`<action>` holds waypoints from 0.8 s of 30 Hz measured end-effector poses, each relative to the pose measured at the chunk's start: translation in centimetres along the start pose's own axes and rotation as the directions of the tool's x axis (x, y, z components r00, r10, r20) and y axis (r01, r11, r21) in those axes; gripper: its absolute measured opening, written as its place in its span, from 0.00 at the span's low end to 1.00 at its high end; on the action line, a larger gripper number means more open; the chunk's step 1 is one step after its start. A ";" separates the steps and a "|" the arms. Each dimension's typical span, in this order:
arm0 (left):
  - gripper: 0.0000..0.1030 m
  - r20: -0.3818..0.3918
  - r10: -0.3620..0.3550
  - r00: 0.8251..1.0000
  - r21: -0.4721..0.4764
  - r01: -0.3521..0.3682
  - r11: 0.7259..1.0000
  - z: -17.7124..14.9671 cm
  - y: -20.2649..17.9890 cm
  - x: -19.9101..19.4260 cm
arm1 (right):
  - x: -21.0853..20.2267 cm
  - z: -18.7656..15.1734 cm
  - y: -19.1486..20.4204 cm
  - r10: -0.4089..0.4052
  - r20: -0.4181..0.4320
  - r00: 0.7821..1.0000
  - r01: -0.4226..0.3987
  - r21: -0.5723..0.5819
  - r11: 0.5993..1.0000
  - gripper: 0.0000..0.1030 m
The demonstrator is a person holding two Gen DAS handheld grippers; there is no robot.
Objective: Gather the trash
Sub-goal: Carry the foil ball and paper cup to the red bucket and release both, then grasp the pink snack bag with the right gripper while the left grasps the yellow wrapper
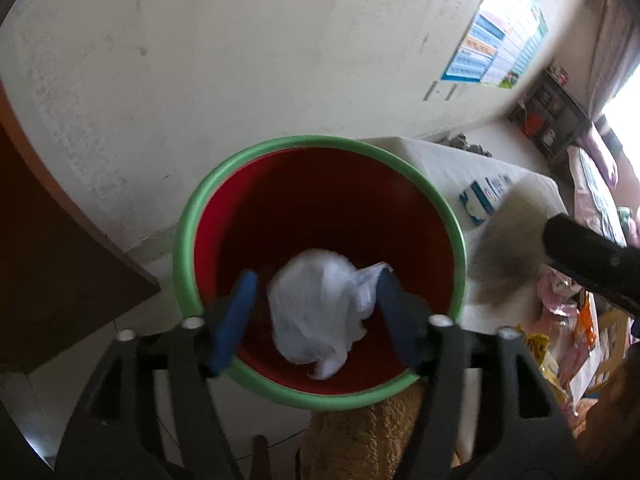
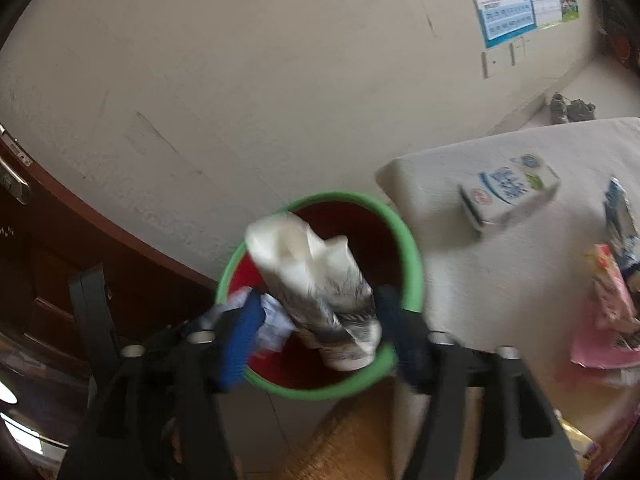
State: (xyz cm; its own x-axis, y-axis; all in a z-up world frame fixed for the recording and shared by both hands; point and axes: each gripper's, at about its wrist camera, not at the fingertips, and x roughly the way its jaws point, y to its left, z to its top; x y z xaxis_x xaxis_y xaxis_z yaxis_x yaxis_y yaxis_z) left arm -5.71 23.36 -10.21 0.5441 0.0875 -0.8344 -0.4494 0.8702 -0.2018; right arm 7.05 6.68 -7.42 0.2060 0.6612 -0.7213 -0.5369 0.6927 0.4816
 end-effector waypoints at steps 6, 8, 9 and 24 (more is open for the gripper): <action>0.68 -0.001 0.010 1.000 -0.008 -0.010 1.000 -0.4 0.3 -0.1 | -1.3 -0.3 -1.0 -0.022 0.028 0.999 0.022 0.002 1.000 0.73; 0.68 -0.004 0.008 1.000 -0.001 -0.008 1.000 -0.5 -0.2 0.0 | -2.0 -0.5 -1.6 -0.026 0.036 0.999 0.025 0.024 0.999 0.73; 0.68 -0.006 0.004 1.000 0.003 -0.004 1.000 -0.6 -0.4 0.0 | -2.6 -0.6 -2.2 -0.033 0.042 0.999 0.032 0.040 0.999 0.73; 0.70 -0.033 -0.065 0.997 0.147 0.070 0.987 -1.2 -7.1 0.3 | -10.6 -4.1 -13.4 -0.450 0.080 0.889 0.454 -0.045 0.890 0.80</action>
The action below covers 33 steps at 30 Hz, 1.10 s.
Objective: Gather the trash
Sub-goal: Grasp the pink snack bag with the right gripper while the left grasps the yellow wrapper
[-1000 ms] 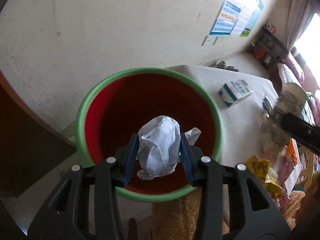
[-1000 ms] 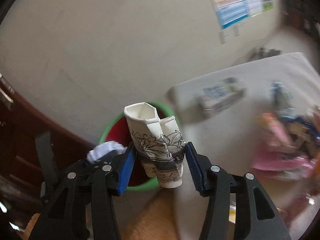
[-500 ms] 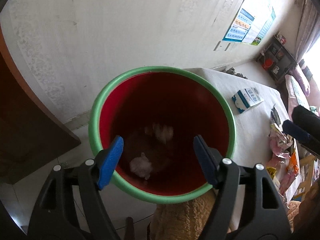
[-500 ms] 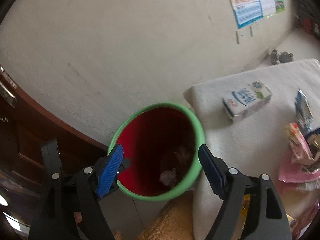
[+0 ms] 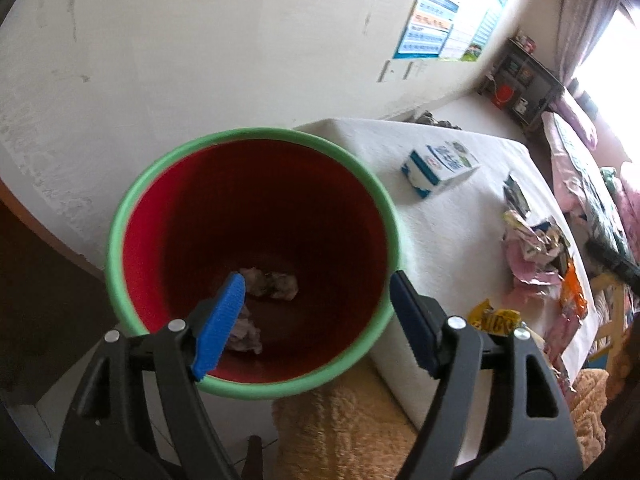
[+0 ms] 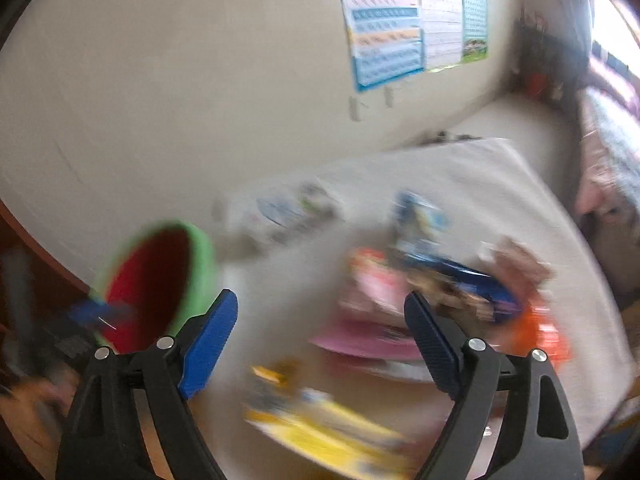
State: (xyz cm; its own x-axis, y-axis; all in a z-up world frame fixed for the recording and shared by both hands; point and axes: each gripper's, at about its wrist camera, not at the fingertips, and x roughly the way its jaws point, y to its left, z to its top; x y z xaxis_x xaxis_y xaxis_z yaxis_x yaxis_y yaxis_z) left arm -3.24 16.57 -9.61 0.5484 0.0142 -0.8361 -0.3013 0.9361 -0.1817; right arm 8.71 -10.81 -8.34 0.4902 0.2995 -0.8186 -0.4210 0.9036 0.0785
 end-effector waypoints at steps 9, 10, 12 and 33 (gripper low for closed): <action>0.71 -0.034 -0.030 0.999 0.052 0.032 0.998 -0.7 -2.9 0.4 | 5.7 -4.3 -1.9 -0.133 -0.206 0.970 0.081 -0.244 0.966 0.82; 0.72 -0.037 -0.036 0.999 0.061 0.039 0.997 -0.8 -3.1 0.3 | 6.3 -4.4 -1.5 -0.147 -0.216 0.965 0.083 -0.282 0.956 0.83; 0.73 -0.039 -0.048 0.998 0.081 0.051 0.995 -1.0 -3.7 0.2 | 7.2 -4.6 -0.9 -0.181 -0.225 0.957 0.094 -0.349 0.933 0.85; 0.69 -0.220 -0.223 0.950 0.241 0.274 0.931 -3.3 -12.8 3.0 | -1.1 -3.0 -2.4 0.034 -0.051 0.998 -0.032 0.049 0.998 0.09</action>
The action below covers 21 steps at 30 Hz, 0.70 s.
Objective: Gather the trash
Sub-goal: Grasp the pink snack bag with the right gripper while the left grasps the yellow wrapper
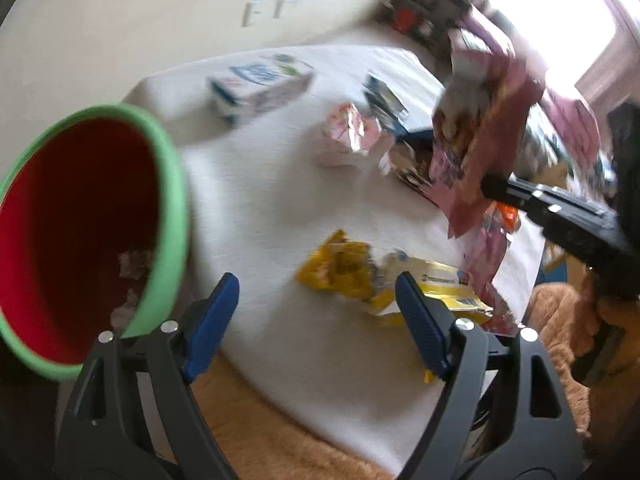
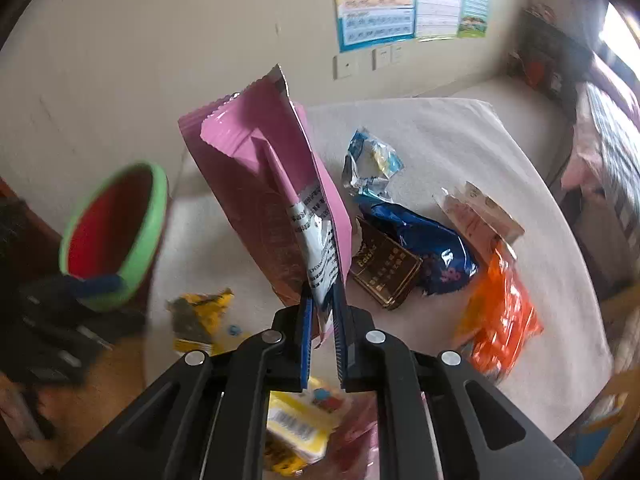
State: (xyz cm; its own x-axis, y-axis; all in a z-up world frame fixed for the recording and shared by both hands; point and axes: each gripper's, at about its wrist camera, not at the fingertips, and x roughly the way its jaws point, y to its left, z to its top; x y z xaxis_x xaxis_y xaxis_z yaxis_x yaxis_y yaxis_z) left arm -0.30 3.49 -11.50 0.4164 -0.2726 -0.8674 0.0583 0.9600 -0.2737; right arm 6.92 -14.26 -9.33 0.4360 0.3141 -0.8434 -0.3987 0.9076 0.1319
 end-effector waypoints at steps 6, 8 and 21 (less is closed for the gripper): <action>0.53 -0.054 0.019 0.998 0.028 -0.018 0.999 0.4 -1.4 2.4 | -1.0 -1.2 0.7 0.025 0.008 1.000 -0.025 0.030 0.999 0.09; 0.44 -0.069 0.025 0.997 0.026 -0.024 0.999 0.5 -1.3 3.0 | -0.7 -1.2 0.6 0.033 0.005 0.999 -0.033 0.041 0.999 0.09; 0.03 -0.077 0.001 0.997 0.028 0.001 1.000 0.1 -1.2 2.7 | -0.3 -1.7 0.4 0.054 0.011 0.998 -0.055 0.079 0.995 0.09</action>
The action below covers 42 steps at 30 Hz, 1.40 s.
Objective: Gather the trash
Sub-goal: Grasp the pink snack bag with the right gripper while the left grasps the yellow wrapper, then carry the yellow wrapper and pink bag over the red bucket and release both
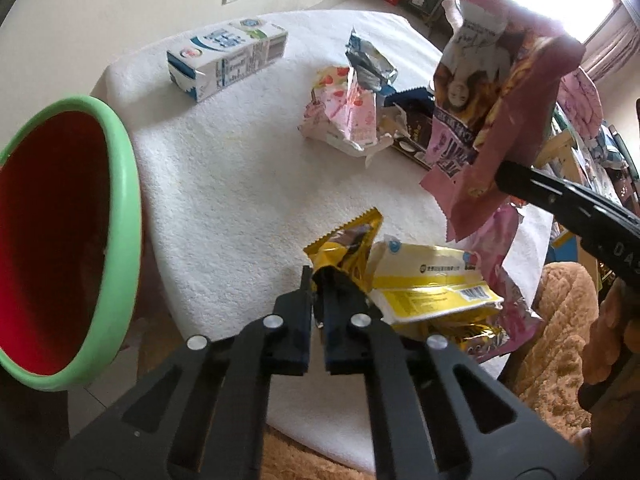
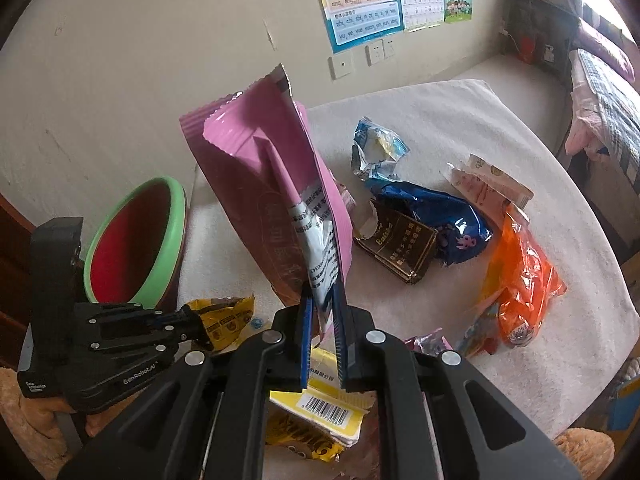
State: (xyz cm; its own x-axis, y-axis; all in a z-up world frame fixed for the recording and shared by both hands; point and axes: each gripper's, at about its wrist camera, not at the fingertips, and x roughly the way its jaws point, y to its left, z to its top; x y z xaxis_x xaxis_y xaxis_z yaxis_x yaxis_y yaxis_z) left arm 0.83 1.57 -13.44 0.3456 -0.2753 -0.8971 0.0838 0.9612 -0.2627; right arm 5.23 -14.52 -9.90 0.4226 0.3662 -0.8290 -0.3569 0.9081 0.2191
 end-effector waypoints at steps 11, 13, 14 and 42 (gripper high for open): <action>0.03 0.085 0.020 0.996 -0.044 -0.016 0.999 0.5 1.2 -2.6 | -1.3 0.2 -0.3 0.007 0.044 0.999 -0.008 0.027 1.000 0.09; 0.03 0.095 0.021 0.995 -0.048 -0.016 0.999 0.6 1.1 -2.9 | -1.4 0.3 -0.3 0.005 0.046 0.999 -0.007 0.031 1.000 0.09; 0.03 0.099 0.020 0.995 -0.050 -0.015 0.999 0.7 1.1 -3.0 | -1.3 0.3 -0.3 0.004 0.046 0.999 -0.006 0.033 0.999 0.09; 0.03 0.202 0.072 0.977 -0.097 -0.053 0.994 1.5 2.8 -6.7 | -3.2 1.4 1.4 0.042 0.109 0.993 -0.045 0.028 0.999 0.09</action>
State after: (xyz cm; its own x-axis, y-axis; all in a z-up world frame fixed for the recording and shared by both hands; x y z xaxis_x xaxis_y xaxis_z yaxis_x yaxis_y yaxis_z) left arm 0.14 6.11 -7.64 0.5324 -0.1969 -0.8233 -0.0254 0.9684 -0.2481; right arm 4.53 -14.10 -6.22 0.4957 0.4238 -0.7581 -0.3525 0.8959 0.2704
